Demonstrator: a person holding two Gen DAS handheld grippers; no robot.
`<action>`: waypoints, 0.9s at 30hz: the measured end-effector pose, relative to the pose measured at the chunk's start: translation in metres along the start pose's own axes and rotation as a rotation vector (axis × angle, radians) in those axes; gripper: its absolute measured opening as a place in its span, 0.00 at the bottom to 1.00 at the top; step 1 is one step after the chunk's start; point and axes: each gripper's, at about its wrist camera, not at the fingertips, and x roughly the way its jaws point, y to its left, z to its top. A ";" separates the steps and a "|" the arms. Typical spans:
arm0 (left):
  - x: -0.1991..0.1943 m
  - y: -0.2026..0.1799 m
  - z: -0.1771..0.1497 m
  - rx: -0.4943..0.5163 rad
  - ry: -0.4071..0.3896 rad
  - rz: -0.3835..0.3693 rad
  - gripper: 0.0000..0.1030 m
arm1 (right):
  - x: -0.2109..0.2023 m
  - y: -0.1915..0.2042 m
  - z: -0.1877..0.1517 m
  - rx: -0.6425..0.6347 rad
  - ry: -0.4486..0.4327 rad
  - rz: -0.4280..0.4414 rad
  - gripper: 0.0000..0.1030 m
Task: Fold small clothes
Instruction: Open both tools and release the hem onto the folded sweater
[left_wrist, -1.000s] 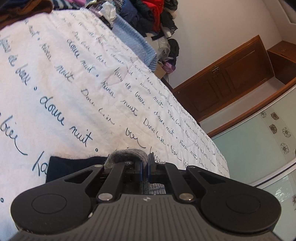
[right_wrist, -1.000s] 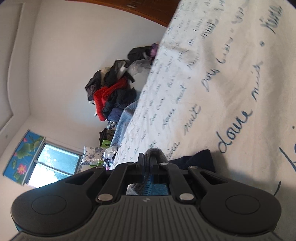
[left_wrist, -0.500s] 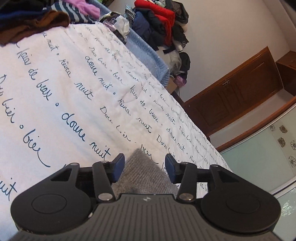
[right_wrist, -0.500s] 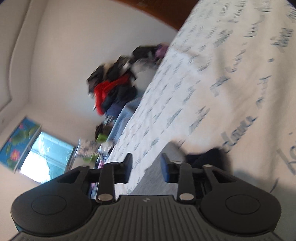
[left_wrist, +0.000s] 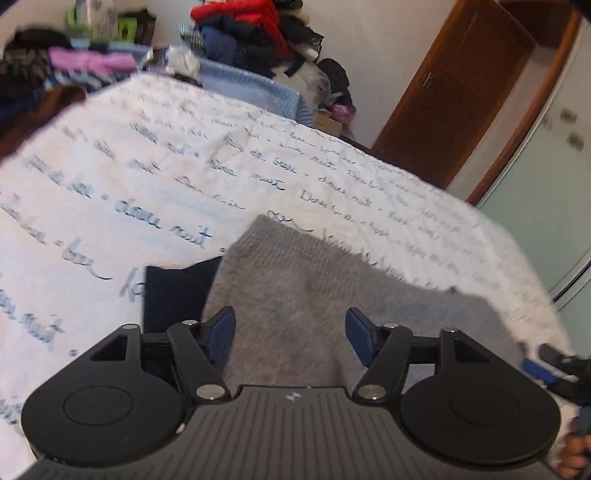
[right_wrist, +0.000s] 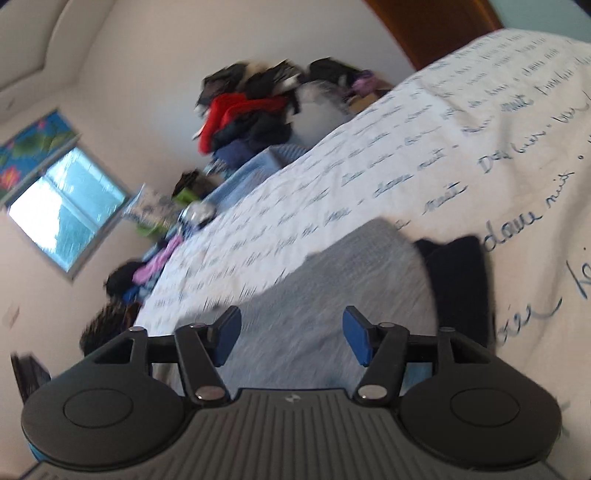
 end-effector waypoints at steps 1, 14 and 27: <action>-0.004 -0.003 -0.005 0.019 -0.005 0.024 0.67 | -0.004 0.008 -0.007 -0.043 0.019 -0.004 0.65; -0.042 -0.035 -0.066 0.104 0.008 0.112 0.81 | -0.037 0.013 -0.060 -0.196 0.115 -0.112 0.65; -0.056 -0.041 -0.095 0.200 0.025 0.165 0.83 | -0.054 0.009 -0.072 -0.185 0.106 -0.133 0.73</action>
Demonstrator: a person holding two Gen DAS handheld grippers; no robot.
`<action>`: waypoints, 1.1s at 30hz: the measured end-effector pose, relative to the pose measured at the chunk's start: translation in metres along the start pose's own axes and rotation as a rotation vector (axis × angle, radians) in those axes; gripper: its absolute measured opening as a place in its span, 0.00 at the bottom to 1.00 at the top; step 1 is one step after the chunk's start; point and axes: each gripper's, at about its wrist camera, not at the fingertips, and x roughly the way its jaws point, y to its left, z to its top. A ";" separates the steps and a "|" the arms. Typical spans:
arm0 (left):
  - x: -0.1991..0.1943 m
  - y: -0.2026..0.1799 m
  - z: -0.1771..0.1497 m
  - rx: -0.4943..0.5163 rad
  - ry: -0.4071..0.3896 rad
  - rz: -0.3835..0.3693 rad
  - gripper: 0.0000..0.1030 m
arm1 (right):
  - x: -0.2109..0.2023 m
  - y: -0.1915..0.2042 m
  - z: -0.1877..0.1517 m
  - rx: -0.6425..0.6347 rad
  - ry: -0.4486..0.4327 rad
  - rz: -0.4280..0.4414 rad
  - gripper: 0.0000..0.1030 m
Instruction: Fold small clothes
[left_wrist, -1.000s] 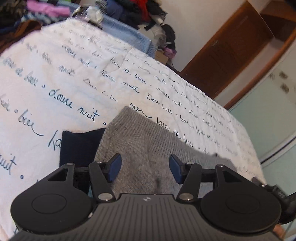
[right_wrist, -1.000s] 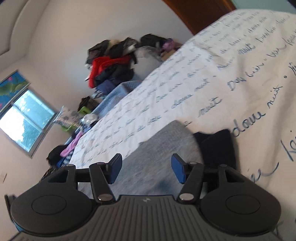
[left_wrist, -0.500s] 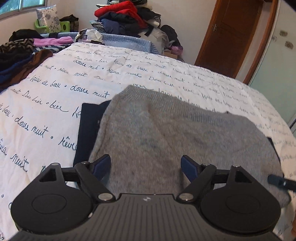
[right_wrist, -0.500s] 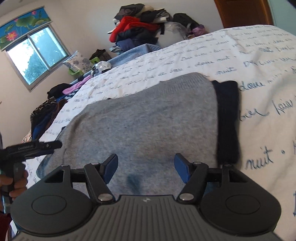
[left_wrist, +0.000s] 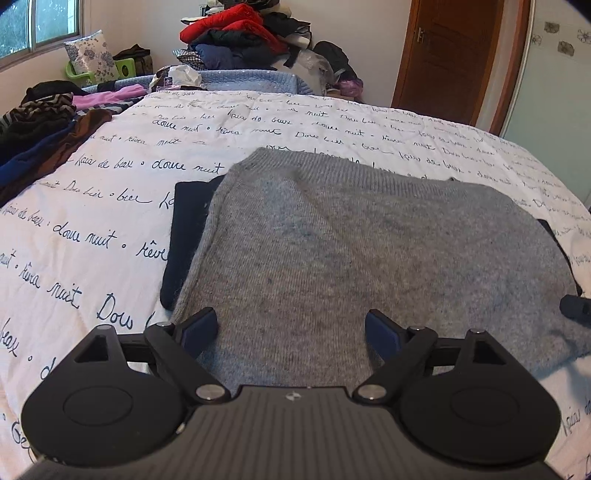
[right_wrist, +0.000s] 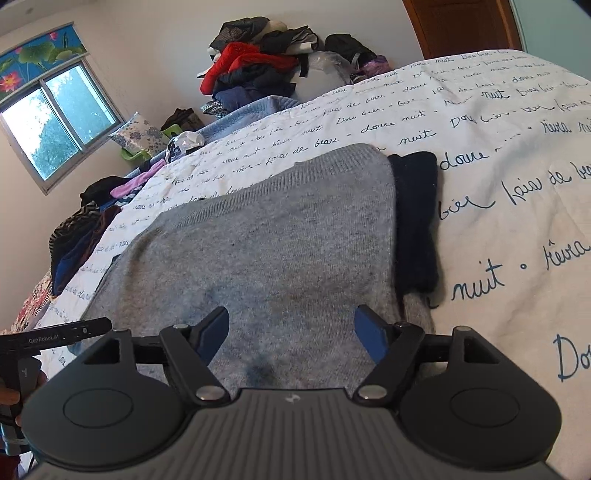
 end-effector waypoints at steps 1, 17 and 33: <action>-0.001 0.000 -0.001 0.006 0.000 0.003 0.83 | -0.001 0.000 0.000 -0.005 0.001 -0.003 0.73; -0.023 0.055 -0.018 0.003 -0.047 -0.079 0.87 | -0.040 -0.021 -0.005 0.004 -0.107 -0.064 0.73; -0.009 0.105 -0.020 -0.181 0.045 -0.268 0.14 | -0.023 -0.028 -0.022 0.012 -0.015 -0.007 0.07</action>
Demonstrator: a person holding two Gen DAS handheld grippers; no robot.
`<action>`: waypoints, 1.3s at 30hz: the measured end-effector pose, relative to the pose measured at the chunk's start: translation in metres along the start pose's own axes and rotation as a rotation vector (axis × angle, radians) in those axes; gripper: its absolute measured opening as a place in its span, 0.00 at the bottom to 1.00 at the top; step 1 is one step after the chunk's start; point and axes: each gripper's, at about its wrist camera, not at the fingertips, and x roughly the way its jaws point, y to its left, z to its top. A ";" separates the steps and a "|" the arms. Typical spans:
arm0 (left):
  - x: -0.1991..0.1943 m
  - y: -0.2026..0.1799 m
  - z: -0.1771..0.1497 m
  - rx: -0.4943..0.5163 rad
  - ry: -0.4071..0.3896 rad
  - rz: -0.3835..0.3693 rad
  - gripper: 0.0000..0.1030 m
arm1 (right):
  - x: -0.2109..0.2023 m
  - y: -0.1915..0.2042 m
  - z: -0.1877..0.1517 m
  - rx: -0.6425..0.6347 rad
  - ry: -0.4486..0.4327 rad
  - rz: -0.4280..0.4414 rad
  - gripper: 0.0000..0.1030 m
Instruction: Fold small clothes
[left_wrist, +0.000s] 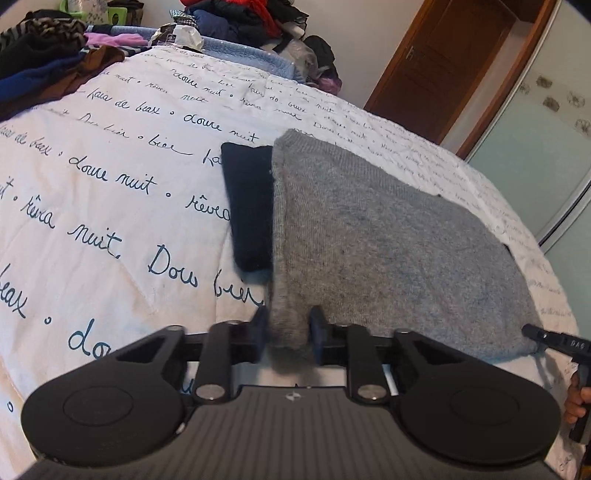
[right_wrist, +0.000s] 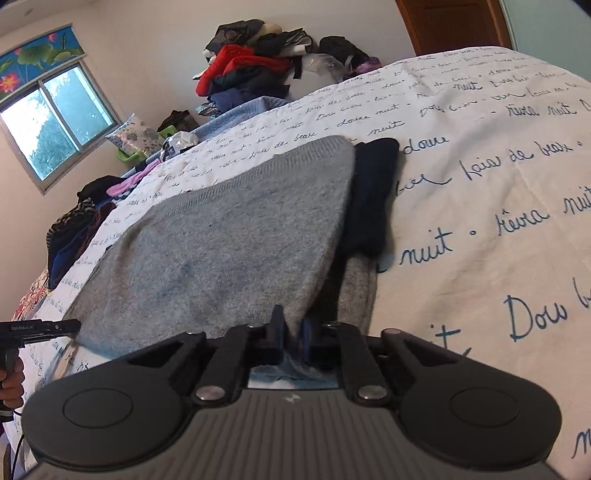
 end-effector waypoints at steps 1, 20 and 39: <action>-0.001 0.002 0.000 -0.009 -0.004 -0.009 0.14 | -0.002 -0.001 0.000 0.003 -0.001 0.004 0.07; -0.020 -0.008 0.030 0.123 -0.001 0.113 0.75 | -0.011 0.169 -0.034 -0.737 -0.160 -0.208 0.70; 0.080 0.063 0.104 -0.244 0.127 -0.237 0.87 | 0.100 0.311 -0.123 -1.186 -0.102 -0.242 0.70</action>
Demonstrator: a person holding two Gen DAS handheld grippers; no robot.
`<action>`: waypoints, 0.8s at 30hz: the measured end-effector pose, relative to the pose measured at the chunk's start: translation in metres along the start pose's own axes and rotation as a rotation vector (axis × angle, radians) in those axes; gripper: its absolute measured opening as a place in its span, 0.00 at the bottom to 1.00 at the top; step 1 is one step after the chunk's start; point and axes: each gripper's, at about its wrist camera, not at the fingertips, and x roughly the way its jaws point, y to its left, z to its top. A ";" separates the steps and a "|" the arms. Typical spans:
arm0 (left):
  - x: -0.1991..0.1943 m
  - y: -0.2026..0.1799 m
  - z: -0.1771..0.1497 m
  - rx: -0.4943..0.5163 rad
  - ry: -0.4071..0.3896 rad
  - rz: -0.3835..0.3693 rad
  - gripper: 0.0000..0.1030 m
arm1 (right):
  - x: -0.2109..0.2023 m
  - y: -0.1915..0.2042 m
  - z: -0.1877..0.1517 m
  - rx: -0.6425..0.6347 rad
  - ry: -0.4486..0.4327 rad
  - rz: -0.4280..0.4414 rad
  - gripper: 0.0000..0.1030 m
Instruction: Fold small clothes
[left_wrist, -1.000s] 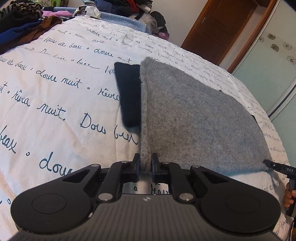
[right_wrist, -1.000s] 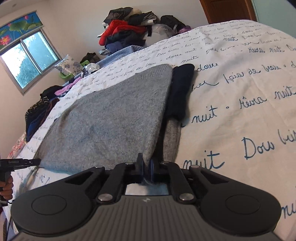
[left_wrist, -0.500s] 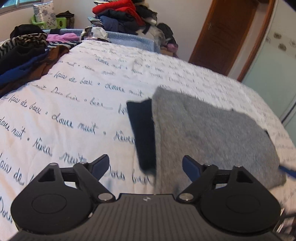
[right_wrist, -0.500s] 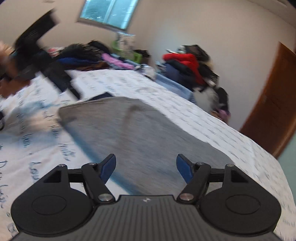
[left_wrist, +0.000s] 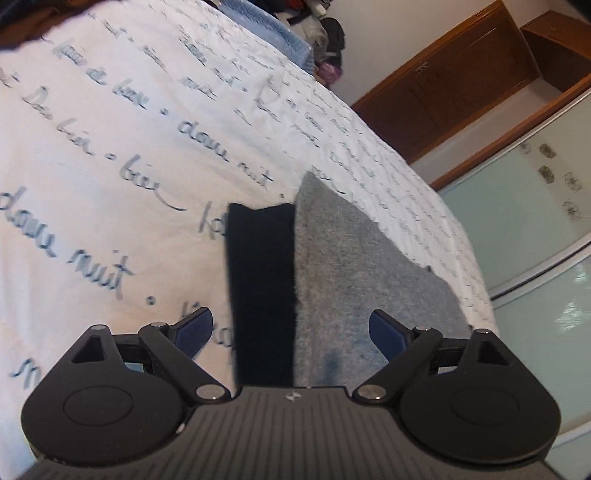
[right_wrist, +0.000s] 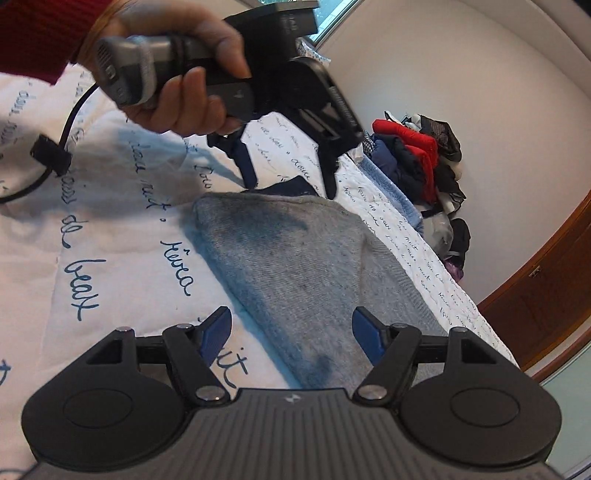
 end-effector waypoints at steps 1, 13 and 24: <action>0.004 0.001 0.002 -0.006 0.004 -0.020 0.87 | 0.004 0.003 0.001 -0.013 0.004 -0.013 0.70; 0.040 0.007 0.034 -0.014 0.009 -0.157 0.88 | 0.045 0.035 0.026 -0.101 -0.042 -0.147 0.70; 0.064 -0.002 0.044 0.027 0.011 -0.172 0.79 | 0.064 0.044 0.039 -0.141 -0.089 -0.176 0.58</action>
